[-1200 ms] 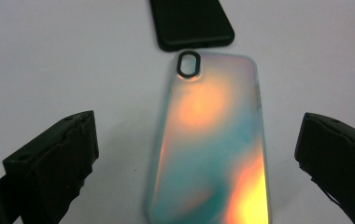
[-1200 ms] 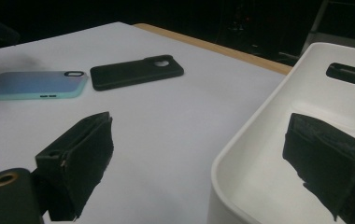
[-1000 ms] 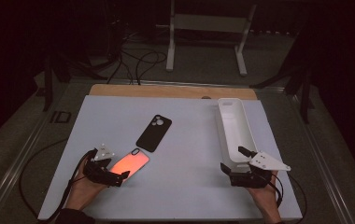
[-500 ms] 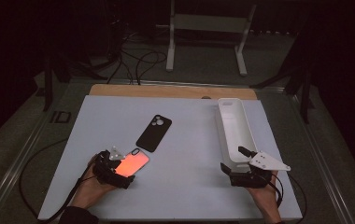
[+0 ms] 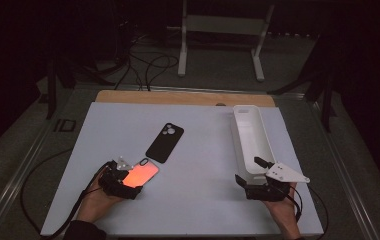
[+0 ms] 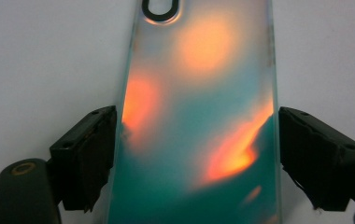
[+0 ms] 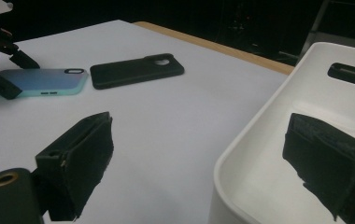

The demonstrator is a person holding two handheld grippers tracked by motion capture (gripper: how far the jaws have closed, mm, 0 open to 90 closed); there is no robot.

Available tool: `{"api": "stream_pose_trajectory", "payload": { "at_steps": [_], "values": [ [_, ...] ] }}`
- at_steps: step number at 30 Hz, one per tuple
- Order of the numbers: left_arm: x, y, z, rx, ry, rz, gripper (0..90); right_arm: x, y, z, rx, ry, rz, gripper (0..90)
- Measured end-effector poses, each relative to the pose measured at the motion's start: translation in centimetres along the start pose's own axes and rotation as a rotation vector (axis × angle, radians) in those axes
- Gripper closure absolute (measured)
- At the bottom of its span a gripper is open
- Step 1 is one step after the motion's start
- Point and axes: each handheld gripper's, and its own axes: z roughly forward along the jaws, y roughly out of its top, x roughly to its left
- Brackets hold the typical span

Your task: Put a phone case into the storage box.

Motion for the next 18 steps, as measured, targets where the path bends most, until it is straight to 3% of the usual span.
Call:
{"api": "stream_pose_trajectory", "payload": {
  "at_steps": [18],
  "values": [
    [-0.30, -0.13, -0.58, -0.027, -0.003, 0.006, 16.9, -0.21, 0.08, 0.08, 0.010, -0.003, 0.011, 8.5]
  ]
}}
